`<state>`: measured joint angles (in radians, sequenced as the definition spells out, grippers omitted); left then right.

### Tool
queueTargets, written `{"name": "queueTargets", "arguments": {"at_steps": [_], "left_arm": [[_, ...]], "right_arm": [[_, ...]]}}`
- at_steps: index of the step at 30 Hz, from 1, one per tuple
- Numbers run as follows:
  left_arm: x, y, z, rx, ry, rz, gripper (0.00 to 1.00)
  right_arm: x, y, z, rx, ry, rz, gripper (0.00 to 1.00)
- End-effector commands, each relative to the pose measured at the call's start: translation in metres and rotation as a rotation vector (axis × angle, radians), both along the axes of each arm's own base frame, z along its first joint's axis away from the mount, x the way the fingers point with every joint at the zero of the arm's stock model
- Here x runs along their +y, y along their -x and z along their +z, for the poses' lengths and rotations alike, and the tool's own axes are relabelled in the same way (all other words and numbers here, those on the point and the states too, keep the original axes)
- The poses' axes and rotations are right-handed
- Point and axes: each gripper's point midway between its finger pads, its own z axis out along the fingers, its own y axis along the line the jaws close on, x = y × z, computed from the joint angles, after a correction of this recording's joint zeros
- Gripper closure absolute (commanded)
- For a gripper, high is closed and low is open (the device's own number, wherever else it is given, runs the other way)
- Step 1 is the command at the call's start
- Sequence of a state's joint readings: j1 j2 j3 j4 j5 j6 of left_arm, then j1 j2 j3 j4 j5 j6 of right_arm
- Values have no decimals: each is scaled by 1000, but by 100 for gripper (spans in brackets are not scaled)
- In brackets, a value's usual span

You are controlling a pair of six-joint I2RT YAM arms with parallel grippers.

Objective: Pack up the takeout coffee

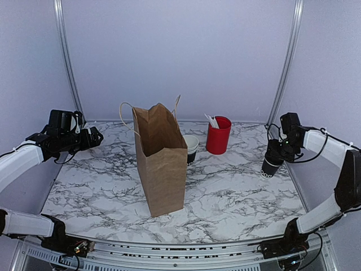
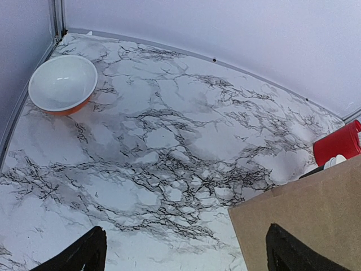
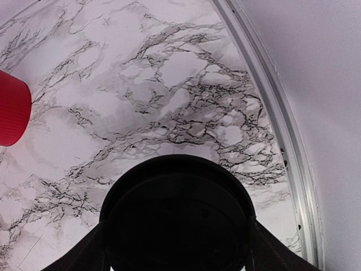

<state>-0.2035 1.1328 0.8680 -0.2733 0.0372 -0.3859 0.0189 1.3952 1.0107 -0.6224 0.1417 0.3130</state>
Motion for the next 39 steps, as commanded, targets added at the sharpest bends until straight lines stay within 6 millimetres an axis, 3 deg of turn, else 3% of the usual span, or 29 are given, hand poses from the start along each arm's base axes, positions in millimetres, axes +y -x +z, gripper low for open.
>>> {"name": "queueTargets", "arguments": {"at_steps": [1, 10, 23, 32, 39], "left_arm": [[-1, -1, 3, -20, 18, -1, 1], [-1, -1, 3, -20, 21, -4, 1], [-1, -2, 1, -13, 21, -4, 1], [-2, -4, -3, -3, 21, -4, 1], [-2, -4, -3, -1, 20, -2, 1]], "right_arm": [[-4, 1, -7, 15, 7, -11, 25], [2, 0, 1, 6, 11, -1, 35], [10, -2, 59, -101, 53, 15, 39], [36, -4, 126, -231, 30, 80, 39], [68, 0, 188, -375, -86, 199, 40]]}}
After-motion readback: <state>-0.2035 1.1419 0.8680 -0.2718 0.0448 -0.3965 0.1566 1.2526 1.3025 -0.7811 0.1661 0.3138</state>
